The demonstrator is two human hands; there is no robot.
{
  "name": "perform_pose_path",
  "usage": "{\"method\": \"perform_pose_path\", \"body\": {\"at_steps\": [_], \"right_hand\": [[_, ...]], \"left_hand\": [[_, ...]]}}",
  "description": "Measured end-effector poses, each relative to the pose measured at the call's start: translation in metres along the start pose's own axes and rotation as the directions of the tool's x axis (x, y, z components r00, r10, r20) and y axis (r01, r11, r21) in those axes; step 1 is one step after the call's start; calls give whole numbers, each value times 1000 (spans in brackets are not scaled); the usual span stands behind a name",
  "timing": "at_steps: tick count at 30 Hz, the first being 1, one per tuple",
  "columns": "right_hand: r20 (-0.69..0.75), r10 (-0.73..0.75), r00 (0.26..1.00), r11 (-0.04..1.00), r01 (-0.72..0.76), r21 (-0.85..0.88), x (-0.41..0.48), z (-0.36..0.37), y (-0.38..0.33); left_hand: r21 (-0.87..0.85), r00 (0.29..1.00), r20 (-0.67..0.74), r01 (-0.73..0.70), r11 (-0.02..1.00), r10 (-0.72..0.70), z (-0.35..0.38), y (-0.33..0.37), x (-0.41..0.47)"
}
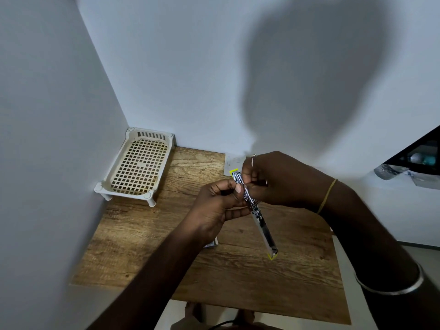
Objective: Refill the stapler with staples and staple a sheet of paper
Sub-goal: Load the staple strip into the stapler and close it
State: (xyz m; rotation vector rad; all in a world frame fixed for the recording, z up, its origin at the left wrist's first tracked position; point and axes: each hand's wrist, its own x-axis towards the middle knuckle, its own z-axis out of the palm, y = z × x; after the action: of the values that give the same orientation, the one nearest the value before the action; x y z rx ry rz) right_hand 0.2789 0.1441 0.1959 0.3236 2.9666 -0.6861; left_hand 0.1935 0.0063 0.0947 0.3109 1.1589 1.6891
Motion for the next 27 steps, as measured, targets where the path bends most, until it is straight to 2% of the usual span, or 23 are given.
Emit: {"method": "perform_pose_path", "body": {"at_steps": [5, 18, 27], "right_hand": [[49, 1, 999, 997, -5, 74, -3, -2, 4], [148, 29, 989, 999, -26, -24, 4, -9, 4], [76, 57, 996, 998, -59, 32, 9, -2, 3]], "left_hand": [[-8, 1000, 28, 4, 1000, -3, 0, 1, 1], [22, 997, 76, 17, 1000, -19, -5, 1, 4], [-12, 998, 52, 46, 999, -46, -9, 0, 7]]}}
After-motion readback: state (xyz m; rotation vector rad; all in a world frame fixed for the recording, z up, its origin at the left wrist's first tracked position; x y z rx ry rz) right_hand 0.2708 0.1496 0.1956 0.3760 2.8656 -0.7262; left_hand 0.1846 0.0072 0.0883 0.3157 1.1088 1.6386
